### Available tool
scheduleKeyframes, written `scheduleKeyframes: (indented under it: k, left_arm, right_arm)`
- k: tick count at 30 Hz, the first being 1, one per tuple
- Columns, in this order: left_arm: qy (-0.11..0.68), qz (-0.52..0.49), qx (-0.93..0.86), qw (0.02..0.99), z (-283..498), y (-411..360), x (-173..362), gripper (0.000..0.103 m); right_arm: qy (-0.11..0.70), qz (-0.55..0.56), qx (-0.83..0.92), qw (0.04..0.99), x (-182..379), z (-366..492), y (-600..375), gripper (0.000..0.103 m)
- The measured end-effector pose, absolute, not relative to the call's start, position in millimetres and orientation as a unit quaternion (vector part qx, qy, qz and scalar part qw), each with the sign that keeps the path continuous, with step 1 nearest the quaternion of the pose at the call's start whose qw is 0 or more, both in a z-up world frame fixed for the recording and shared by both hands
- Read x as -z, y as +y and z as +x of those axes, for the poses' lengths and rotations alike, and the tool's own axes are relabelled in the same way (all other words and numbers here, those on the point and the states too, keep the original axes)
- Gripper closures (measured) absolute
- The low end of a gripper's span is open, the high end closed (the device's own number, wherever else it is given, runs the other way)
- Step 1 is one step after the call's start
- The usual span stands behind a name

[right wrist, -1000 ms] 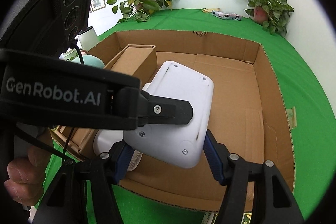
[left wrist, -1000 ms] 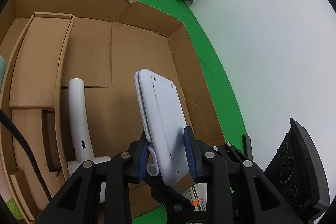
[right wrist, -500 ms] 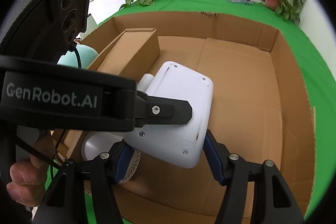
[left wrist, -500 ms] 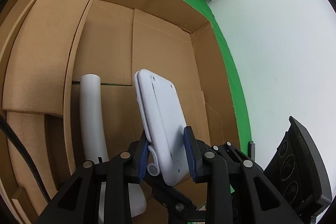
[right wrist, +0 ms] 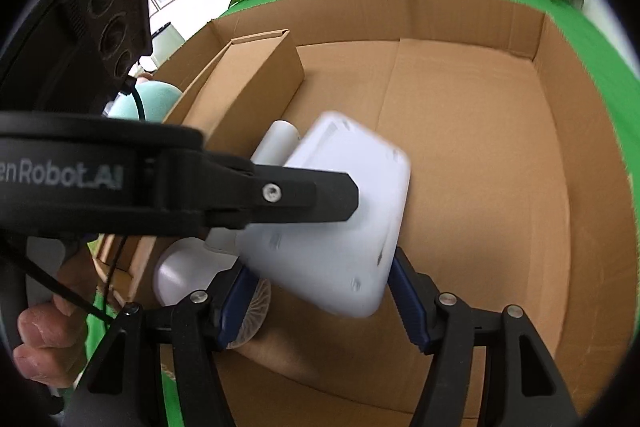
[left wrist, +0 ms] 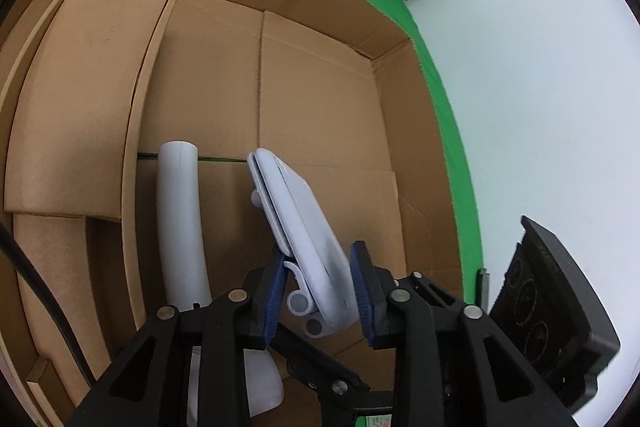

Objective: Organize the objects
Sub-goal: 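Lower the white device beside the hair dryer and open the left tool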

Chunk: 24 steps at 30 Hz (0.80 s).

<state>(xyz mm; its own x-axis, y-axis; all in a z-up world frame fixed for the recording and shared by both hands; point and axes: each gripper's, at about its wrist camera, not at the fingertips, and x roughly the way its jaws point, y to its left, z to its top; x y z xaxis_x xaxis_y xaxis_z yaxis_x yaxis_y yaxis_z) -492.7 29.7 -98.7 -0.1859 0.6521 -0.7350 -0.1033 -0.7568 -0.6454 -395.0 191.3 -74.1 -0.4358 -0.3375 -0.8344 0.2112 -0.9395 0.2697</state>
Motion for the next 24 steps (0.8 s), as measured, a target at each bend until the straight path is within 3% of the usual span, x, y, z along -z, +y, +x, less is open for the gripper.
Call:
scheduleKeyframes:
  k: [9,24]
  left_arm:
    - [-0.231,-0.554,-0.755,0.265,-474.8,9.8,76.4,0.071]
    - [-0.231,-0.515,-0.784,0.26,-460.6,-37.2,50.1,0.071]
  right_arm:
    - [-0.114,0.521,0.825,0.188,77.6,-391.8,209.5,0.038]
    - [-0.078,0.551,0.814,0.164,76.1,-394.3,194.8,0.038]
